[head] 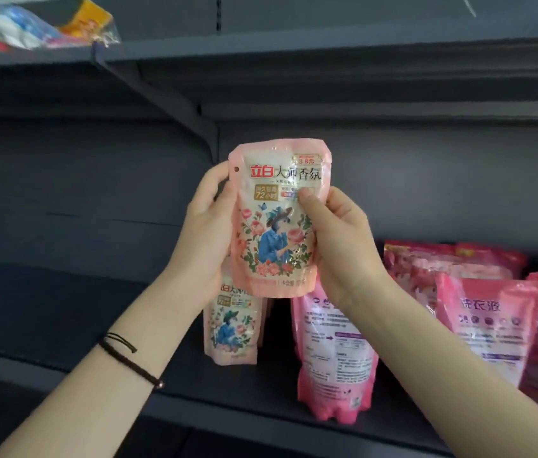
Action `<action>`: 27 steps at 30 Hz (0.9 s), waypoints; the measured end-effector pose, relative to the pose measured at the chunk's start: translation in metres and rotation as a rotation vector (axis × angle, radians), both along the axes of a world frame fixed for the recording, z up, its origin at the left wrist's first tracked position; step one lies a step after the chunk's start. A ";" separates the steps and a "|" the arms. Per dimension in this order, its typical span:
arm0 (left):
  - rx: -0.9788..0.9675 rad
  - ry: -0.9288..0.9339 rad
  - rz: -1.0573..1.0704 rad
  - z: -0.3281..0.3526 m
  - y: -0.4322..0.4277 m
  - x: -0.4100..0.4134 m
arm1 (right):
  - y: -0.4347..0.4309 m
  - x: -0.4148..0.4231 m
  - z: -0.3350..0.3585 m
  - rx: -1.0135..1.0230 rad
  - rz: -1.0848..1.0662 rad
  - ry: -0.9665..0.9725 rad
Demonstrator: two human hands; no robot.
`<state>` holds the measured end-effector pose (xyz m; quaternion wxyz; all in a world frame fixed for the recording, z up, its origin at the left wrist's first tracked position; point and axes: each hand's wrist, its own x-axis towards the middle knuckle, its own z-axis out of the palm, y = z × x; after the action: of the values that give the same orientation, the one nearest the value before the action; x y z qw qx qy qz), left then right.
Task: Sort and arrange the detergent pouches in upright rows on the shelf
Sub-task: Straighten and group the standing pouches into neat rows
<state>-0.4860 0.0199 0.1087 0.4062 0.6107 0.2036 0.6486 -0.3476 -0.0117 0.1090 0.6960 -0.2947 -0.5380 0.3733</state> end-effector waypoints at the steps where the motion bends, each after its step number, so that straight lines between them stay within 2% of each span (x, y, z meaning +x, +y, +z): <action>1: -0.008 -0.021 -0.008 -0.007 0.004 -0.007 | 0.004 -0.010 -0.008 -0.008 -0.020 -0.005; 4: -0.050 -0.066 -0.067 -0.037 0.021 -0.023 | 0.019 -0.036 -0.039 -0.056 -0.081 0.004; 8: -0.125 -0.045 -0.110 -0.092 0.049 -0.031 | 0.046 -0.067 -0.090 -0.168 -0.272 -0.023; 16: -0.255 0.028 0.003 -0.174 0.090 -0.032 | 0.090 -0.096 -0.166 -0.316 -0.569 -0.144; 22: -0.185 -0.021 -0.130 -0.183 0.103 -0.028 | 0.105 -0.096 -0.172 -0.251 -0.628 -0.113; 27: -0.138 -0.029 -0.135 -0.175 0.108 -0.036 | 0.101 -0.094 -0.169 -0.156 -0.689 -0.154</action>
<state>-0.5219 0.1276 -0.0667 0.4930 0.5842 0.2004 0.6127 -0.4412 0.0889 -0.0598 0.7136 -0.5382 -0.4281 0.1335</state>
